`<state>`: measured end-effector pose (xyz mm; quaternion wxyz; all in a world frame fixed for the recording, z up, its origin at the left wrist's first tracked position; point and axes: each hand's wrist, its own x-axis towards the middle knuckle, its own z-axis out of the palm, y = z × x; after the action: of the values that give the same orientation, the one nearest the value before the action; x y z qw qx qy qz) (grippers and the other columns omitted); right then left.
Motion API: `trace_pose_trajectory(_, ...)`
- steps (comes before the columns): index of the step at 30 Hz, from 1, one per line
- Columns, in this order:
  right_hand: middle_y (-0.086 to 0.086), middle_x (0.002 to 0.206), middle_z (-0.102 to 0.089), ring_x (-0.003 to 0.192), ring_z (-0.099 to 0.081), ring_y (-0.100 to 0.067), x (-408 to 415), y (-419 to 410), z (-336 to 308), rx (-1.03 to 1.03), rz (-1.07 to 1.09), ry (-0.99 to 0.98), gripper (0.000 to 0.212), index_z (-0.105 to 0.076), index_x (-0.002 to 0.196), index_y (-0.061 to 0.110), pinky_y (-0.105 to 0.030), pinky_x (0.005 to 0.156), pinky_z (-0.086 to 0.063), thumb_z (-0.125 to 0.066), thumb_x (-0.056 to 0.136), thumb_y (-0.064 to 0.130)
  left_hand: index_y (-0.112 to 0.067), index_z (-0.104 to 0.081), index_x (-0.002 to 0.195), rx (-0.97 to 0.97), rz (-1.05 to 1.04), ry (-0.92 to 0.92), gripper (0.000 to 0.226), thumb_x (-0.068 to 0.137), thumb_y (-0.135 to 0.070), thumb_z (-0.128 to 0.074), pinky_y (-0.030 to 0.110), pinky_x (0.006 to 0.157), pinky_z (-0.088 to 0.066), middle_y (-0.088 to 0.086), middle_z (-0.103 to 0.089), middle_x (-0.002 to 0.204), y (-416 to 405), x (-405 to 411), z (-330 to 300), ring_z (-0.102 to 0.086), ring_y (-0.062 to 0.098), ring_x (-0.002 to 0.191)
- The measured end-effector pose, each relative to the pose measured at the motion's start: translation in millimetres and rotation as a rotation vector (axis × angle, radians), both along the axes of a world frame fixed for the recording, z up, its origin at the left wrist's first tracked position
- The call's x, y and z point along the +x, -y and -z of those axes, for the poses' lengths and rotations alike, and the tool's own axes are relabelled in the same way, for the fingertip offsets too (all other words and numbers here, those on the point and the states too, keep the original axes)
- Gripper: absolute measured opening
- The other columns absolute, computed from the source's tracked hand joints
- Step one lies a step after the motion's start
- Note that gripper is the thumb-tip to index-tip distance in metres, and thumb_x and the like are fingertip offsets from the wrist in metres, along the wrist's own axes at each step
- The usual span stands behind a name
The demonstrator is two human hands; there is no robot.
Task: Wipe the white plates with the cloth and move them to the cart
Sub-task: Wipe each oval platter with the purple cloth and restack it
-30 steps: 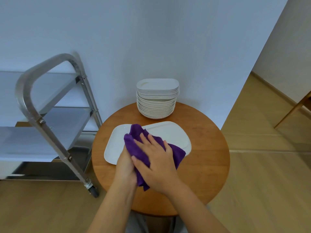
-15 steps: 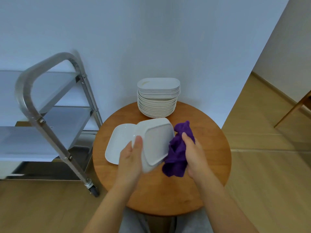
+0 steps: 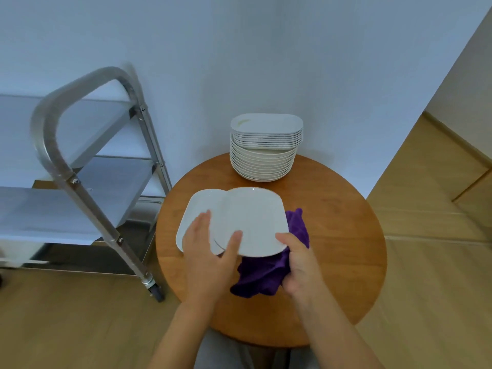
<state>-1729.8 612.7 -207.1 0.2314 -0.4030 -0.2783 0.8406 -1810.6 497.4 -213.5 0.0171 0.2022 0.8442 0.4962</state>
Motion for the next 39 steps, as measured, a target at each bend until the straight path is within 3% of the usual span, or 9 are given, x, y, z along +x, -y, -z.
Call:
trace_pose_trajectory(4, -0.009, 0.095, -0.074, 0.079, -0.072, -0.028, -13, 6, 11, 0.081, -0.036, -0.083, 0.042, -0.061, 0.113, 0.014, -0.038, 0.057, -0.057, -0.067, 0.077, -0.005, -0.004, -0.062, 0.096, 0.190, -0.079, 0.654, 0.026, 0.087, -0.029, -0.064, 0.022, 0.054, -0.050, 0.002, -0.066, 0.083, 7, -23, 17, -0.065, 0.010, 0.066)
trace_pose_trajectory(8, -0.003, 0.095, -0.074, 0.086, -0.071, -0.024, -25, 8, 15, 0.221, -0.146, 0.004, 0.040, -0.062, 0.111, 0.021, -0.037, 0.067, -0.058, -0.076, 0.075, 0.011, -0.009, -0.064, 0.081, 0.265, -0.160, 0.693, 0.009, 0.087, -0.016, -0.064, 0.020, 0.048, -0.052, 0.004, -0.069, 0.079, 19, -48, 26, -0.068, 0.013, 0.063)
trace_pose_trajectory(18, 0.001, 0.079, -0.072, 0.077, -0.069, -0.020, -47, -13, 26, 0.294, -0.123, 0.162, 0.025, -0.060, 0.088, 0.031, -0.032, 0.061, -0.054, -0.076, 0.077, 0.015, -0.016, -0.059, 0.075, 0.125, -0.295, 0.625, 0.014, 0.087, -0.015, -0.065, 0.024, 0.054, -0.053, 0.002, -0.065, 0.083, 28, -105, 55, -0.066, 0.017, 0.072)
trace_pose_trajectory(24, 0.002, 0.080, -0.073, 0.076, -0.070, -0.019, -65, -14, 29, 0.263, -0.140, 0.152, 0.026, -0.060, 0.089, 0.032, -0.030, 0.056, -0.054, -0.075, 0.077, 0.014, -0.012, -0.062, 0.073, -0.188, -0.219, 0.457, 0.017, 0.086, -0.020, -0.067, 0.034, 0.064, -0.059, 0.009, -0.070, 0.081, 25, -117, 67, -0.067, 0.018, 0.065)
trace_pose_trajectory(26, -0.001, 0.085, -0.072, 0.079, -0.070, -0.021, -68, -16, 30, 0.247, -0.130, 0.158, 0.027, -0.060, 0.090, 0.032, -0.031, 0.059, -0.054, -0.075, 0.077, 0.013, -0.012, -0.059, 0.096, -0.343, -0.141, 0.313, 0.018, 0.086, -0.025, -0.066, 0.037, 0.071, -0.059, 0.009, -0.068, 0.099, 22, -117, 64, -0.068, 0.024, 0.079)
trace_pose_trajectory(28, -0.003, 0.092, -0.071, 0.084, -0.068, -0.023, -70, -17, 32, 0.231, -0.124, 0.170, 0.029, -0.059, 0.092, 0.032, -0.032, 0.062, -0.053, -0.075, 0.077, 0.013, -0.014, -0.044, 0.128, -0.455, -0.087, 0.242, 0.049, 0.087, -0.029, -0.065, 0.040, 0.080, -0.055, 0.010, -0.060, 0.120, 20, -120, 65, -0.063, 0.031, 0.101)
trace_pose_trajectory(30, -0.004, 0.095, -0.070, 0.086, -0.068, -0.023, -71, -17, 34, 0.219, -0.119, 0.178, 0.031, -0.057, 0.094, 0.032, -0.033, 0.063, -0.053, -0.075, 0.077, 0.013, -0.015, -0.040, 0.133, -0.525, -0.041, 0.205, 0.053, 0.088, -0.033, -0.062, 0.038, 0.084, -0.052, 0.010, -0.057, 0.125, 20, -123, 67, -0.059, 0.030, 0.108)
trace_pose_trajectory(36, -0.004, 0.091, -0.072, 0.082, -0.069, -0.023, -72, -27, 35, 0.208, -0.104, 0.175, 0.030, -0.059, 0.093, 0.032, -0.033, 0.063, -0.054, -0.075, 0.076, 0.013, -0.022, -0.044, 0.123, -0.885, 0.014, 0.069, 0.051, 0.085, -0.052, -0.058, 0.028, 0.065, -0.047, 0.001, -0.061, 0.108, 12, -135, 51, -0.059, 0.018, 0.087)
trace_pose_trajectory(39, -0.004, 0.087, -0.073, 0.080, -0.070, -0.024, -80, -40, 25, 0.206, -0.104, 0.141, 0.028, -0.062, 0.094, 0.029, -0.034, 0.063, -0.055, -0.075, 0.076, 0.012, -0.021, -0.050, 0.121, -0.777, -0.003, -0.024, 0.047, 0.088, -0.055, -0.051, 0.028, 0.067, -0.046, 0.001, -0.063, 0.105, -14, -149, 30, -0.059, 0.016, 0.084)
